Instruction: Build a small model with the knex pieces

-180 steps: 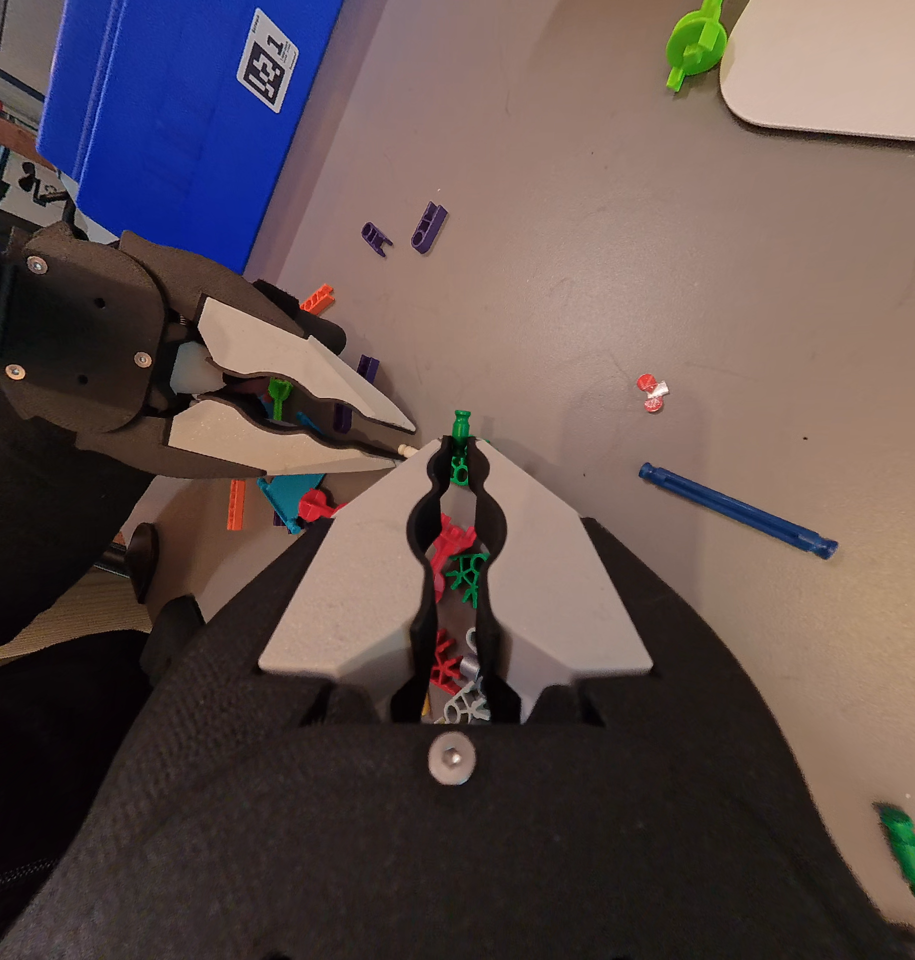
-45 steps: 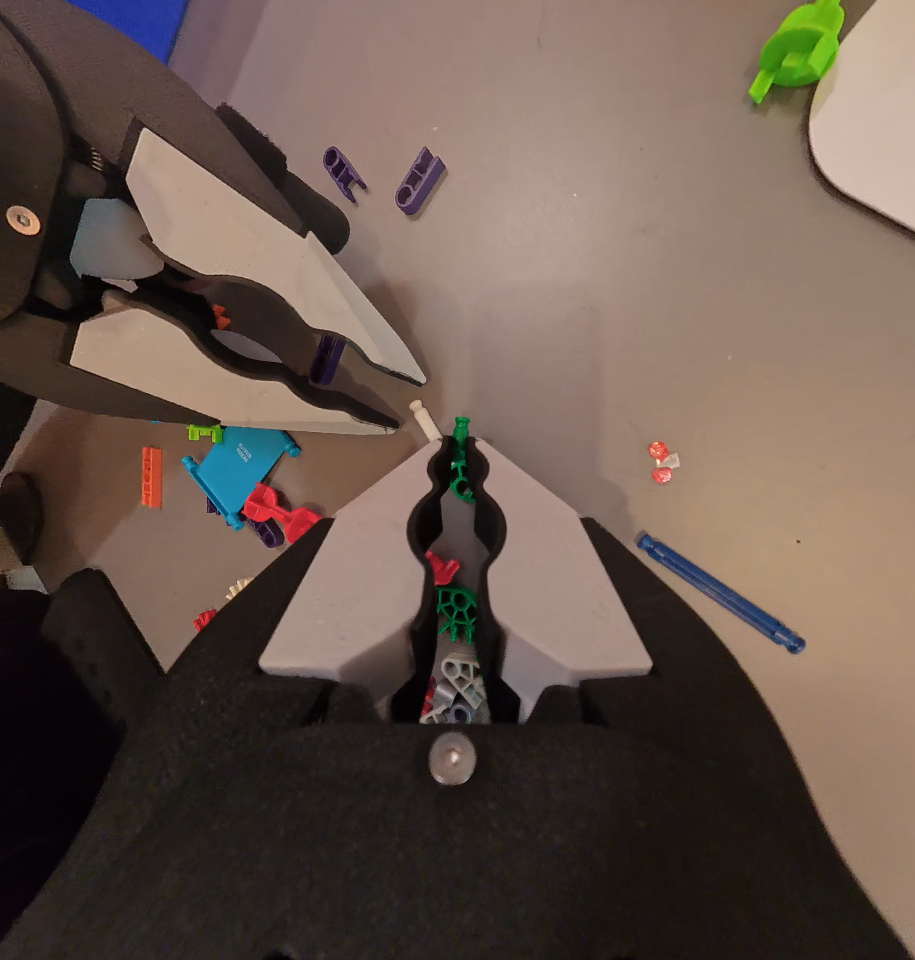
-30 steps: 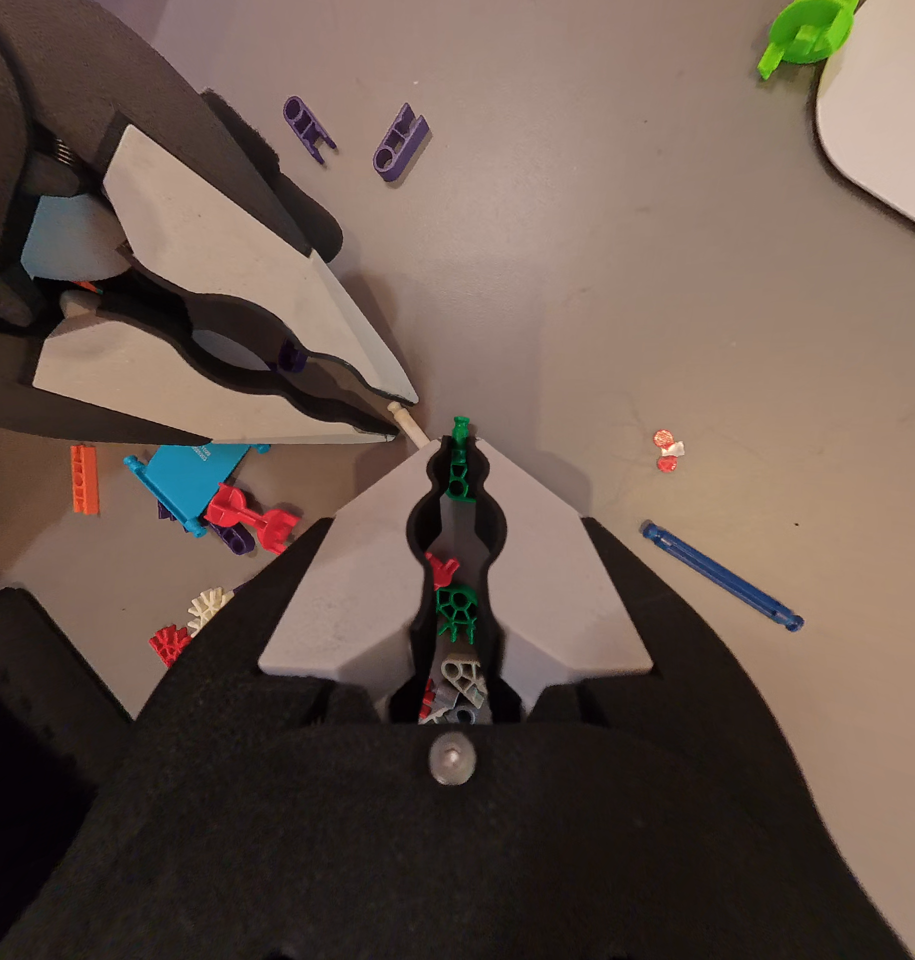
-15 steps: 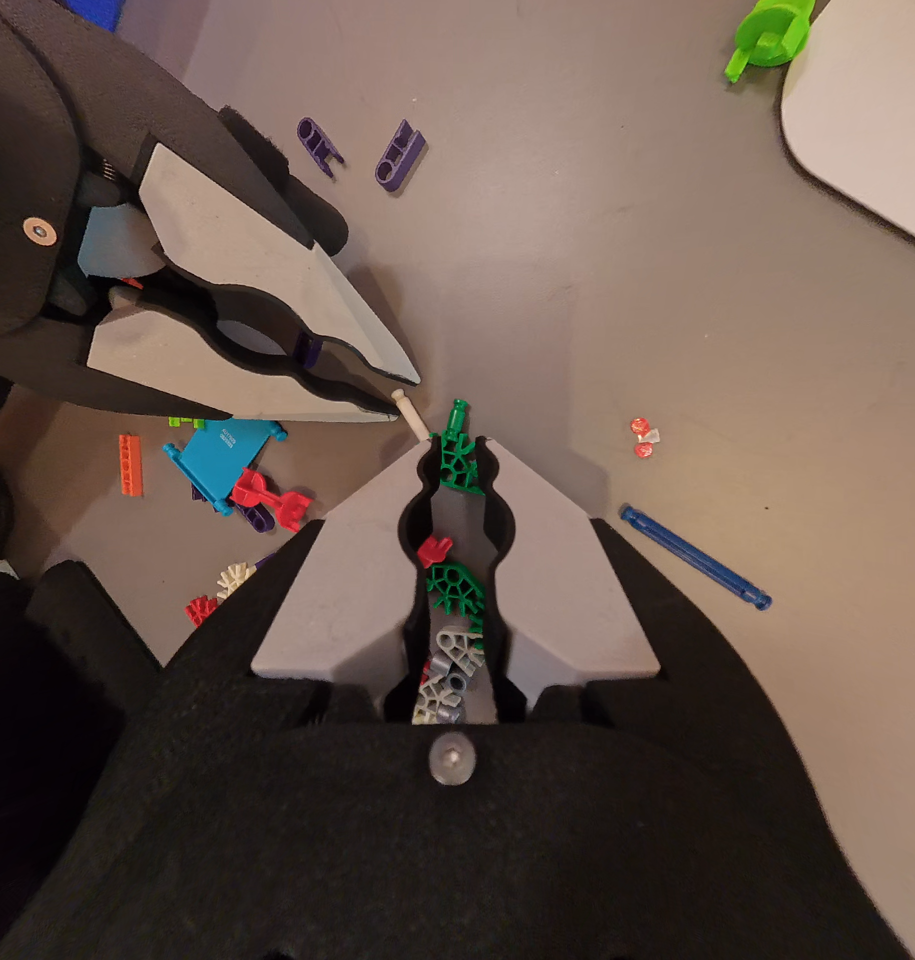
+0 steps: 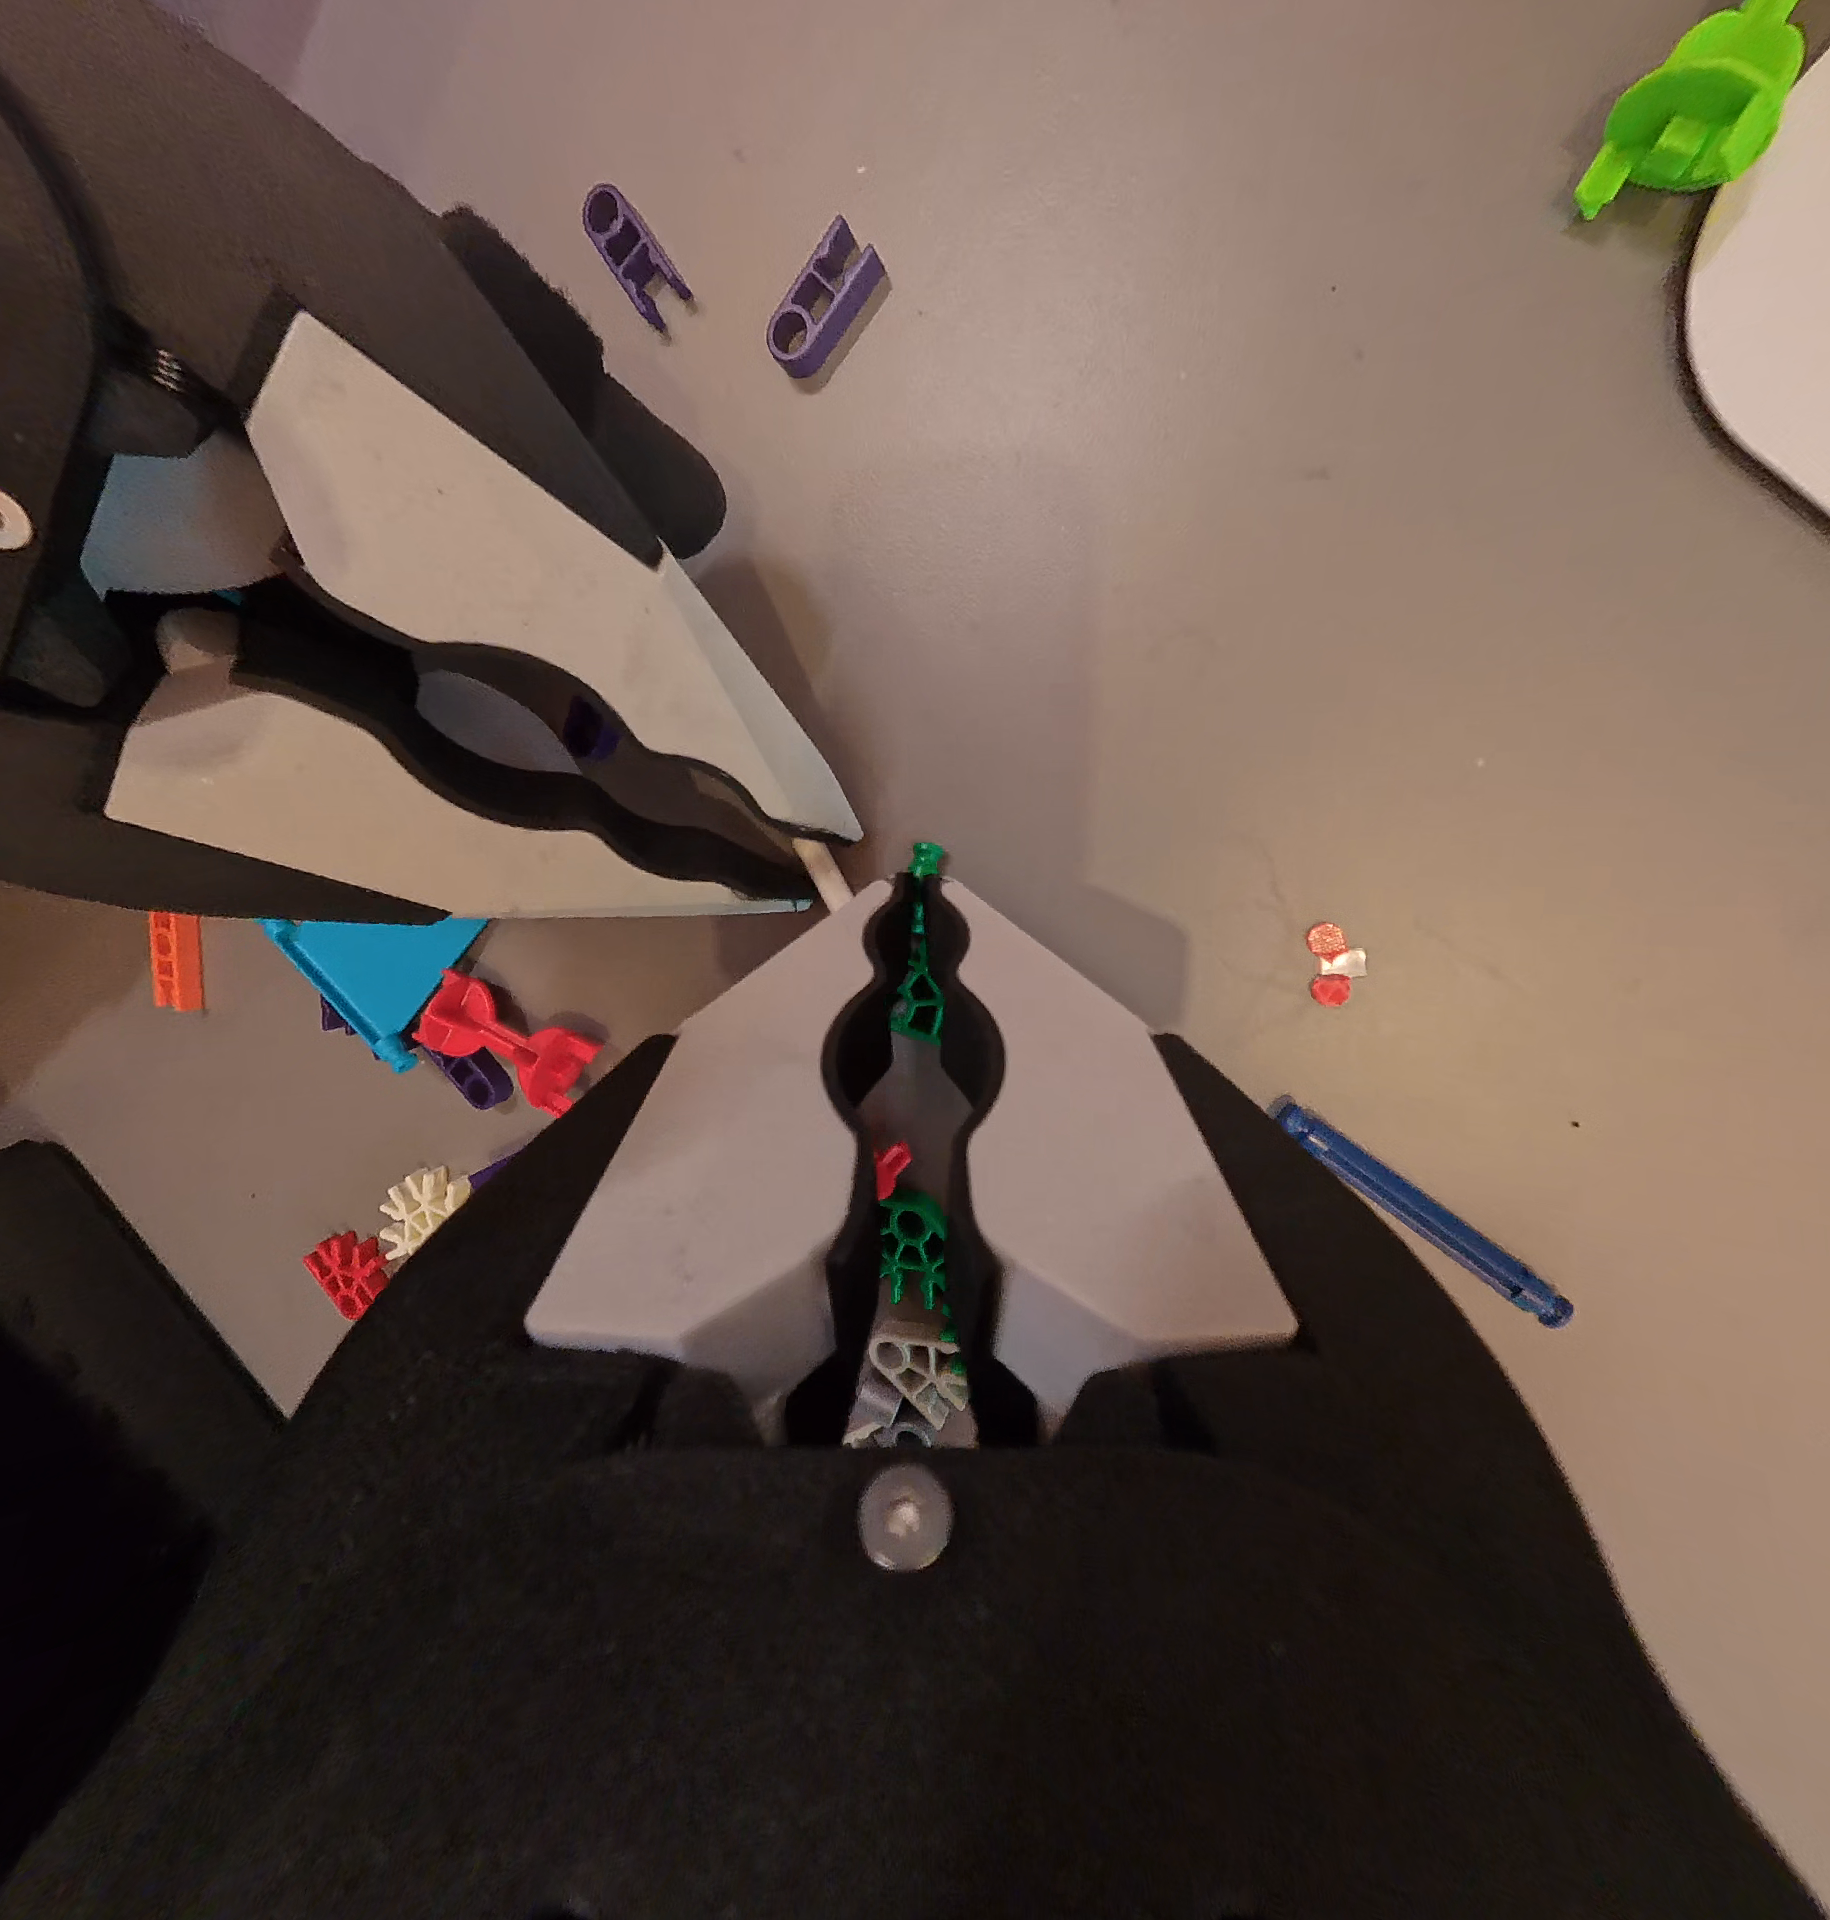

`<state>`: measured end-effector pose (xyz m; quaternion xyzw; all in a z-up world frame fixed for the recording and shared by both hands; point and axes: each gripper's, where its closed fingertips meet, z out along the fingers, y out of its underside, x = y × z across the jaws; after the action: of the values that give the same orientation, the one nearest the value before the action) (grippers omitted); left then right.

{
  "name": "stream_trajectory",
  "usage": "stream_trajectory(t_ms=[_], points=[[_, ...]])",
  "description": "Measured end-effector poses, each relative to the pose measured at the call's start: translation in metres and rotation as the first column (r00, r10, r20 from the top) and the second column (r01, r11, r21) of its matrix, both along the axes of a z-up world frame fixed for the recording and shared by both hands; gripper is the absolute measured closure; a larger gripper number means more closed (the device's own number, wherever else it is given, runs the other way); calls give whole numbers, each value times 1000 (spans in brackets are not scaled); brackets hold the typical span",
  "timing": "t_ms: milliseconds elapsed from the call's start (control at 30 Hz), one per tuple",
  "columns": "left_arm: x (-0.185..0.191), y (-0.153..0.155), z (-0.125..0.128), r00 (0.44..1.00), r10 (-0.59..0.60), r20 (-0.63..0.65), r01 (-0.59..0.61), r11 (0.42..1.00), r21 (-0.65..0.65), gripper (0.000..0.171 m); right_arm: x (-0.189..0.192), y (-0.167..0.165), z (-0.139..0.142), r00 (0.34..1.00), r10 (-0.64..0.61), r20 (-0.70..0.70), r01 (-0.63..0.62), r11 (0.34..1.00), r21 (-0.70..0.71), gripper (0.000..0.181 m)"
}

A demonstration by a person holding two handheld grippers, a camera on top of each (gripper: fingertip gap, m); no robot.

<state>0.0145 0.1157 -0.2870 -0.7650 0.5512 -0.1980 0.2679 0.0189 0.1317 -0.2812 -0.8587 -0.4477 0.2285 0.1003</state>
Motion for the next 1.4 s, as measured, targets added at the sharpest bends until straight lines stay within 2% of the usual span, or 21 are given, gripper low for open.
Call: stream_trajectory(t_ms=[267,367,467,733,867,1200,1400], points=[[0,0,0,1000,-3,-2,3,1000,3,166,2,-2,9,999,-14,-37,13,999,-29,181],[0,0,0,1000,-5,-3,5,1000,2,166,-4,-6,11,996,81,-43,-80,997,22,179],[-1,-1,0,1000,-7,-10,7,1000,0,165,-3,-5,3,983,180,41,-182,980,74,171],[-4,-7,0,1000,0,9,1,1000,-25,168,-6,-9,-3,914,387,123,-401,907,127,177],[-4,-7,0,1000,1,10,-1,1000,-27,167,-8,-8,-3,927,359,106,-369,925,96,180],[-3,-7,0,1000,21,13,-21,999,-27,168,-5,-5,10,988,154,0,-154,988,-23,181],[-5,-12,0,999,33,27,-32,999,-35,168,-16,-10,3,992,123,33,-123,992,-14,171]])
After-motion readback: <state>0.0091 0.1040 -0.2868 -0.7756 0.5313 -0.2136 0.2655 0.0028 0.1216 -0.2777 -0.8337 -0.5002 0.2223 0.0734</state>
